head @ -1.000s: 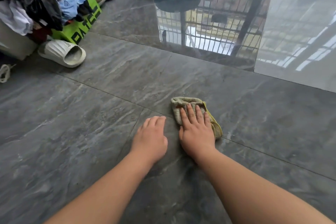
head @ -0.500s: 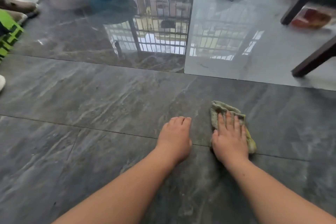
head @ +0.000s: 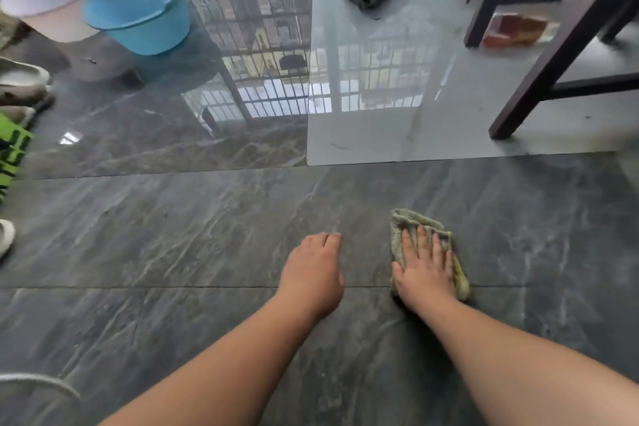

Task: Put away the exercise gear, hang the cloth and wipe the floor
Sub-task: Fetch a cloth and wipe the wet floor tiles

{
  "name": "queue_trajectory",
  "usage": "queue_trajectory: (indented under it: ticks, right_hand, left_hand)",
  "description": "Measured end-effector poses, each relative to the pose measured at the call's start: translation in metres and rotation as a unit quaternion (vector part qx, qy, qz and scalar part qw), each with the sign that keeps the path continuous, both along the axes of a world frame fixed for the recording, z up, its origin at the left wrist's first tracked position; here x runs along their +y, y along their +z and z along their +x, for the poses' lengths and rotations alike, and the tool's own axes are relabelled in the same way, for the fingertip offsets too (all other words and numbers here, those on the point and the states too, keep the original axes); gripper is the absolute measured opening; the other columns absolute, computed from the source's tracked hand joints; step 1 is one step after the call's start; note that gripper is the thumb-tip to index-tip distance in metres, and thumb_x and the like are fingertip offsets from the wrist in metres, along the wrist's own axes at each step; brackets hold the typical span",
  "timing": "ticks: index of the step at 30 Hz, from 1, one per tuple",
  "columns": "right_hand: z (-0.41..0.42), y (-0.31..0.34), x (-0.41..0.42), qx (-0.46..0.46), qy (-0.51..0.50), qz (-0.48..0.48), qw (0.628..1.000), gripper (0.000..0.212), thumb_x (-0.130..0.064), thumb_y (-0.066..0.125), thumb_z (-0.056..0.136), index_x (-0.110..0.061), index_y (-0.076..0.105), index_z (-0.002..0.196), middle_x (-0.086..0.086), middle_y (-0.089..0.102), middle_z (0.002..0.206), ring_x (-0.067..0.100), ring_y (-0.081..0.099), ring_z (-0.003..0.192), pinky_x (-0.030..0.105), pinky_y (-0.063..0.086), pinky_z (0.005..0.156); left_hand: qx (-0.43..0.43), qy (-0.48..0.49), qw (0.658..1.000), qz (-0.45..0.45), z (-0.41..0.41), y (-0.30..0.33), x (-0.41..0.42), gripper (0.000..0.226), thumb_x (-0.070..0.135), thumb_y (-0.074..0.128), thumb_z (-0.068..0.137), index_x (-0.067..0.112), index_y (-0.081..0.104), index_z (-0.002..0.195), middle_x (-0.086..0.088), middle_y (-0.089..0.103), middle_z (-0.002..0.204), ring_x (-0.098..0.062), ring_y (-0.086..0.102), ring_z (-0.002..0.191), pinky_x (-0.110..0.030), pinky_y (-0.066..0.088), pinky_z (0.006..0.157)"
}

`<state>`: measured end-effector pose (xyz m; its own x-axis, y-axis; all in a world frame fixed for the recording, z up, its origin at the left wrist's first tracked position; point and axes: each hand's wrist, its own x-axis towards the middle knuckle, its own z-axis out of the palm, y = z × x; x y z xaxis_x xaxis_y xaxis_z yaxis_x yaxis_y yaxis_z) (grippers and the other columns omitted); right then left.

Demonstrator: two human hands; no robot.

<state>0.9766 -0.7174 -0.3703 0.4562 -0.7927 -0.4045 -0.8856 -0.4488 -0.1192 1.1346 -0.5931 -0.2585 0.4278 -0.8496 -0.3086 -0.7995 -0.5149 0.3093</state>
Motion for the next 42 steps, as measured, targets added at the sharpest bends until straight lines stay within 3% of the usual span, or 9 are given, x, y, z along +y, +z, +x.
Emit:
queue_trajectory:
  ticks: [8,15,21,28,30,32,34,40,42]
  right_hand:
    - [0.017,-0.018,0.014,-0.005,-0.062,-0.099,0.993,0.073,-0.050,0.025,0.084,-0.025,0.022,0.153,0.005,0.022,0.161,0.031,0.017,0.146,0.048,0.003,0.120]
    - [0.061,-0.016,0.039,0.044,-0.104,-0.075,0.991,0.069,-0.047,0.020,0.094,-0.028,-0.009,0.154,0.000,-0.014,0.163,0.026,-0.012,0.149,0.045,-0.008,0.119]
    - [0.193,-0.009,0.112,0.012,-0.085,-0.049,0.995,0.069,-0.044,0.024,0.096,-0.027,-0.014,0.152,0.001,-0.018,0.162,0.026,-0.016,0.148,0.046,-0.012,0.118]
    - [0.348,-0.007,0.224,-0.020,0.046,0.013,0.999,0.070,-0.045,0.022,0.095,-0.031,-0.018,0.150,-0.002,-0.032,0.153,0.026,-0.022,0.147,0.048,-0.017,0.116]
    - [0.386,-0.002,0.267,-0.035,0.111,0.038,0.993,0.071,-0.045,0.026,0.091,-0.029,0.001,0.154,0.000,-0.014,0.160,0.029,-0.009,0.149,0.051,-0.010,0.116]
    - [0.413,-0.003,0.314,-0.049,0.188,0.062,0.979,0.070,-0.045,0.040,0.083,-0.026,0.031,0.150,0.004,0.021,0.160,0.034,0.019,0.147,0.054,0.007,0.113]
    - [0.430,-0.007,0.351,-0.048,0.257,0.079,0.962,0.072,-0.048,0.048,0.078,-0.023,0.042,0.145,0.003,0.034,0.155,0.034,0.031,0.142,0.054,0.014,0.110]
    - [0.439,-0.015,0.360,-0.081,0.313,0.057,0.945,0.069,-0.048,0.045,0.085,-0.026,0.031,0.150,0.001,0.035,0.155,0.029,0.030,0.144,0.052,0.014,0.111]
    - [0.438,-0.014,0.349,-0.087,0.320,0.067,0.941,0.065,-0.045,0.035,0.092,-0.027,0.018,0.152,0.000,0.025,0.159,0.027,0.021,0.147,0.051,0.008,0.113]
  left_hand:
    - [-0.016,-0.031,0.999,-0.014,0.055,-0.033,0.010,0.058,0.017,0.049,0.084,0.017,0.036,0.140,-0.002,0.043,0.141,-0.023,0.037,0.130,-0.034,0.033,0.107]
    - [0.002,-0.062,0.998,-0.025,0.112,-0.044,0.031,0.056,0.023,0.051,0.085,0.016,0.037,0.139,-0.003,0.047,0.136,-0.024,0.041,0.126,-0.036,0.036,0.104]
    - [-0.004,-0.062,0.998,-0.007,0.203,-0.041,0.086,0.055,0.024,0.051,0.085,0.016,0.037,0.138,-0.003,0.046,0.135,-0.025,0.041,0.125,-0.037,0.037,0.103]
    - [-0.032,0.012,0.999,0.042,0.331,-0.042,0.195,0.053,0.026,0.048,0.085,0.019,0.037,0.136,-0.002,0.047,0.133,-0.026,0.043,0.123,-0.038,0.039,0.100]
    - [-0.033,0.040,0.997,0.062,0.356,-0.041,0.225,0.052,0.028,0.048,0.085,0.019,0.038,0.135,-0.002,0.047,0.133,-0.026,0.044,0.123,-0.039,0.039,0.099]
    - [-0.033,0.071,0.994,0.072,0.371,-0.040,0.251,0.050,0.027,0.047,0.085,0.021,0.039,0.134,-0.001,0.047,0.133,-0.024,0.044,0.123,-0.038,0.040,0.098]
    - [-0.032,0.099,0.992,0.072,0.380,-0.038,0.267,0.050,0.026,0.046,0.087,0.022,0.038,0.137,0.000,0.047,0.136,-0.023,0.044,0.124,-0.037,0.039,0.098]
    - [-0.052,0.148,0.986,0.063,0.383,-0.040,0.287,0.050,0.024,0.045,0.088,0.023,0.036,0.137,0.002,0.045,0.136,-0.021,0.042,0.125,-0.035,0.038,0.098]
    - [-0.047,0.165,0.982,0.076,0.372,-0.043,0.286,0.050,0.023,0.046,0.086,0.022,0.037,0.135,0.002,0.046,0.135,-0.021,0.043,0.124,-0.036,0.039,0.099]
